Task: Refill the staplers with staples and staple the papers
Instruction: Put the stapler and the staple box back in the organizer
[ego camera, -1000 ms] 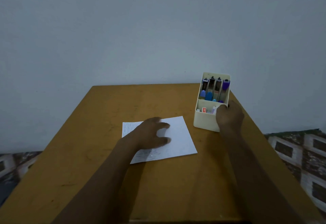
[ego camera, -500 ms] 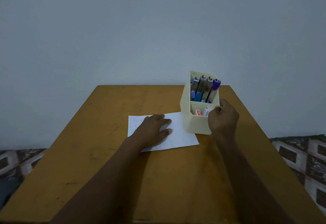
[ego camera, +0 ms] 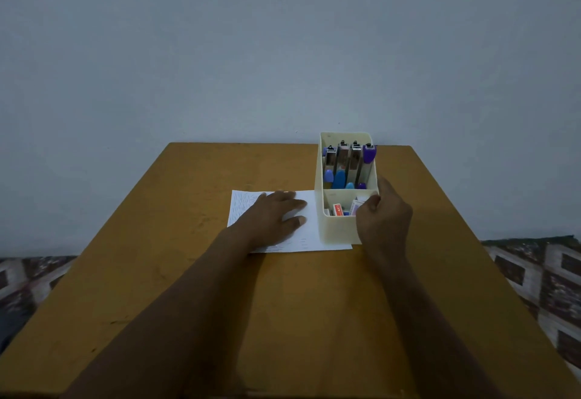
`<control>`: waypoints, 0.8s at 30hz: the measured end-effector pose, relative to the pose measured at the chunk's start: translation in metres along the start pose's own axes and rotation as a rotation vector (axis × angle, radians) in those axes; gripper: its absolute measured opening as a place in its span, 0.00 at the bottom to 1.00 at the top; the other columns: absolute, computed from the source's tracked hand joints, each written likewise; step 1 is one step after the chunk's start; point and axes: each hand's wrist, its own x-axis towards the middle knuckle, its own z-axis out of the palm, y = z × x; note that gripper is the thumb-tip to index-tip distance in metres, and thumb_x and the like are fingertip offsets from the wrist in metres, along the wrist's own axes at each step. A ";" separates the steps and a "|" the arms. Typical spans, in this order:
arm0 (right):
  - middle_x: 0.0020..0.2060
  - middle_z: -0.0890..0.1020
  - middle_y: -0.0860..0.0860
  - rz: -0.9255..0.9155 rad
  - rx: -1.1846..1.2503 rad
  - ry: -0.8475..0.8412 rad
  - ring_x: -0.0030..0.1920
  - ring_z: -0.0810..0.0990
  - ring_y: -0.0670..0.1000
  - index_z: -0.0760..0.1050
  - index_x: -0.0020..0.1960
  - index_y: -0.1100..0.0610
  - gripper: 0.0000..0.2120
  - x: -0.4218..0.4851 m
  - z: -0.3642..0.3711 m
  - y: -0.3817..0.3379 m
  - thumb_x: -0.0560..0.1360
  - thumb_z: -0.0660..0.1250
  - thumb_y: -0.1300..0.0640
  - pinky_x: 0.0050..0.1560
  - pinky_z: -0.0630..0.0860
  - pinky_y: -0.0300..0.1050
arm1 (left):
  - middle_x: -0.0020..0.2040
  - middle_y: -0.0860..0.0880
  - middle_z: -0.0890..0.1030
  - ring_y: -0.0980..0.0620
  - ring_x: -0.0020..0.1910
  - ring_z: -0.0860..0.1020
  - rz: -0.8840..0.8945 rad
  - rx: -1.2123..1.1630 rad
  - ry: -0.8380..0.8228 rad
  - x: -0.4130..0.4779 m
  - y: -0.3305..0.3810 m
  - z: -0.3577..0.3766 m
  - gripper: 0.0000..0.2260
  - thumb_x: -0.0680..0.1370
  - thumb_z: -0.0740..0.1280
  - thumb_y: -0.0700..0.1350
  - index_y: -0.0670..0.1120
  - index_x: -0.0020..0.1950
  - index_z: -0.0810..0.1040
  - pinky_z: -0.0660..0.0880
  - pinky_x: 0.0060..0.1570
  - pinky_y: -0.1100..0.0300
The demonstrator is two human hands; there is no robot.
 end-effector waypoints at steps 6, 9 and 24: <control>0.60 0.78 0.57 0.003 0.013 0.028 0.56 0.80 0.58 0.70 0.67 0.61 0.19 -0.001 0.003 0.008 0.77 0.63 0.61 0.50 0.80 0.49 | 0.77 0.48 0.61 0.48 0.77 0.55 0.087 0.094 0.044 -0.004 -0.006 0.007 0.20 0.83 0.52 0.54 0.51 0.74 0.65 0.51 0.74 0.48; 0.58 0.79 0.56 -0.052 0.030 0.068 0.54 0.80 0.55 0.69 0.66 0.59 0.17 -0.005 0.004 0.010 0.78 0.62 0.58 0.48 0.80 0.46 | 0.74 0.45 0.65 0.46 0.75 0.61 0.114 0.155 0.074 -0.008 -0.008 0.007 0.21 0.83 0.49 0.54 0.49 0.72 0.67 0.57 0.73 0.47; 0.45 0.84 0.58 -0.645 -0.124 -0.078 0.47 0.82 0.57 0.79 0.48 0.62 0.09 -0.062 0.036 -0.027 0.70 0.65 0.62 0.54 0.77 0.52 | 0.63 0.41 0.77 0.41 0.62 0.74 -0.123 0.127 0.427 -0.069 -0.013 0.007 0.16 0.78 0.60 0.45 0.42 0.62 0.77 0.71 0.60 0.49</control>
